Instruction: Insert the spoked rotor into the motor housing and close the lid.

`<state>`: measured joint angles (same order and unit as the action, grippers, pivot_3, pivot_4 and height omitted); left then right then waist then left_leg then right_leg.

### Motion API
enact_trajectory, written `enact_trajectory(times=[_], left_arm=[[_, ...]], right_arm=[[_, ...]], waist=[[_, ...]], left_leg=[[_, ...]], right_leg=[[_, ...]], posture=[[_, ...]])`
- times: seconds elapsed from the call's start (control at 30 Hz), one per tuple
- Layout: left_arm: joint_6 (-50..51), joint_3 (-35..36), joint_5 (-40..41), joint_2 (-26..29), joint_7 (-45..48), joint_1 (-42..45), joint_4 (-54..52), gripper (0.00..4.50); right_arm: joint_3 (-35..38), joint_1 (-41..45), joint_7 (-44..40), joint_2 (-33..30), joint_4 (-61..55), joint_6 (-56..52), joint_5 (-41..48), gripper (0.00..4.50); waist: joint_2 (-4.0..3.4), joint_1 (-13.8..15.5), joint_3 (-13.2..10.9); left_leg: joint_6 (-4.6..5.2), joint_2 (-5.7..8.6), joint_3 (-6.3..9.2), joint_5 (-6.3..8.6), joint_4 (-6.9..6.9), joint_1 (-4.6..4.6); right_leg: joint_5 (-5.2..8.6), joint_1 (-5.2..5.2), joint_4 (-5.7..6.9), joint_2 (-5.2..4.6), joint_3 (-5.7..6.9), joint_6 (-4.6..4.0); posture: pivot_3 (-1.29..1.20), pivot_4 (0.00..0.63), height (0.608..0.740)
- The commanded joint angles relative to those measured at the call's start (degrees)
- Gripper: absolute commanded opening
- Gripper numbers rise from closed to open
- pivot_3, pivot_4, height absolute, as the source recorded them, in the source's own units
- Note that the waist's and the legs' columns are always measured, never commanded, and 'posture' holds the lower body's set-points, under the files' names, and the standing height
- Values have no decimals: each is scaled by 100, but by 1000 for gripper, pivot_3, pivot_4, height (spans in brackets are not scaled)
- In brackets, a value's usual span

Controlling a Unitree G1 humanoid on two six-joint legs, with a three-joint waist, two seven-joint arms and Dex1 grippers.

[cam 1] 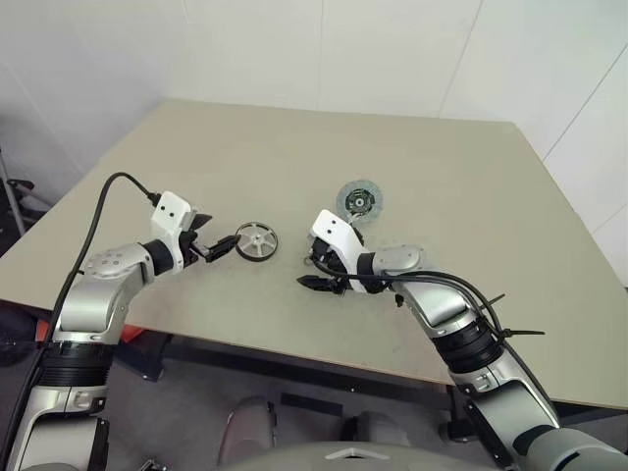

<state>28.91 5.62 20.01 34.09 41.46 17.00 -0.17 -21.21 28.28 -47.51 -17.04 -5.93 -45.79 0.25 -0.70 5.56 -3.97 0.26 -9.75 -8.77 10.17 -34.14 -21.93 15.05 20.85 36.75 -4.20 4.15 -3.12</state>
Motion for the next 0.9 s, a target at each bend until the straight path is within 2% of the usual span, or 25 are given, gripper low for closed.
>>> enact_trajectory(times=[0.03,0.27,0.9], left_arm=[[23,99,39,52,-21,15,-227,4500],[133,90,51,56,-37,-34,-343,4500],[232,82,73,-163,-219,-230,-631,4500]], right_arm=[[-11,43,255,78,-138,14,37,2907],[-230,104,575,154,165,150,-74,2907],[-486,485,469,-91,710,482,-163,2907]], waist=[[0,-1,0],[0,-4,0],[0,-1,0]], left_leg=[[0,0,0,0,0,0],[-1,1,0,0,1,-3],[-2,1,0,-1,1,-1]], right_leg=[[0,0,0,0,0,0],[0,3,-1,0,0,0],[0,-1,0,0,-1,0]], posture=[[0,0,740],[0,0,740],[0,0,740]])
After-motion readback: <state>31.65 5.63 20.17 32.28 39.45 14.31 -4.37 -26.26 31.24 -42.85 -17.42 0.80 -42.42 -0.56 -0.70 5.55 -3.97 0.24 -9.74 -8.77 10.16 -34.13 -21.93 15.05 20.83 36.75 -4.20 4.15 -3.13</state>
